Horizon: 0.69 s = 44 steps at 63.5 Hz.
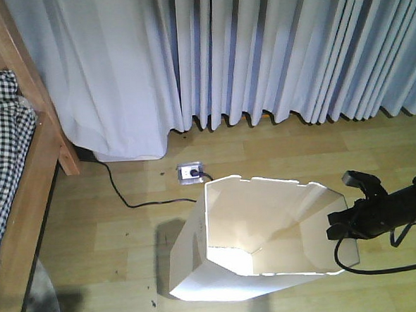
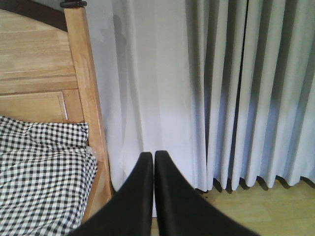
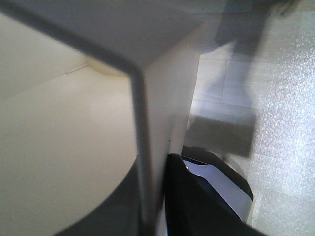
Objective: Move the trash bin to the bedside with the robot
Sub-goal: 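Drive closer to the bed end by the curtains holding the bin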
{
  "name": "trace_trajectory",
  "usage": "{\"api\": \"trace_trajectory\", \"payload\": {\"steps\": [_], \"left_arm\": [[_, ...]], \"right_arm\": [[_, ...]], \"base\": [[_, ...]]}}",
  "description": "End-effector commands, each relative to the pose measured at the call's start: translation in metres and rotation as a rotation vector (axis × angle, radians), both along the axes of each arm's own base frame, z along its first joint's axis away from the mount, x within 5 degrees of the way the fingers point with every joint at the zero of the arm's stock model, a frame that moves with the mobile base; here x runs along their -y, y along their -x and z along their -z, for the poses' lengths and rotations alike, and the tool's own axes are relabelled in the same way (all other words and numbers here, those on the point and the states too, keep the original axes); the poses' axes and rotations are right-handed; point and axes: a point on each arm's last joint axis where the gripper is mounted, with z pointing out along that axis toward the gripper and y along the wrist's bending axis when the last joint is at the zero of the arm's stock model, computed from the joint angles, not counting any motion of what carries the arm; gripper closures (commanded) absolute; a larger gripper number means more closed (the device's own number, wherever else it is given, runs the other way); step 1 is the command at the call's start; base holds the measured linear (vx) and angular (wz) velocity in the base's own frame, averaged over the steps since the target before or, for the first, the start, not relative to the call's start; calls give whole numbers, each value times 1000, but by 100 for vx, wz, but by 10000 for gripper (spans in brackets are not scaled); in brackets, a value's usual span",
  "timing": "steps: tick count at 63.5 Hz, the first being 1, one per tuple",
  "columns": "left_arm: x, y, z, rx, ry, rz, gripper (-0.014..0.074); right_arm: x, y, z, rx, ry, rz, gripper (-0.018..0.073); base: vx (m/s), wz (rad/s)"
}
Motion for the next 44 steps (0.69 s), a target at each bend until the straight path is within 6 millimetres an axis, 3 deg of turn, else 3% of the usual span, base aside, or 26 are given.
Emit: {"api": "trace_trajectory", "payload": {"steps": [1, 44], "left_arm": [[0, 2, -15, 103, 1, 3, 603], [0, 2, -15, 103, 1, 3, 603]], "right_arm": [[-12, -13, -37, 97, -227, -6, 564], [-12, -13, -37, 97, -227, -6, 564]], "base": [[16, -2], [16, 1]]}}
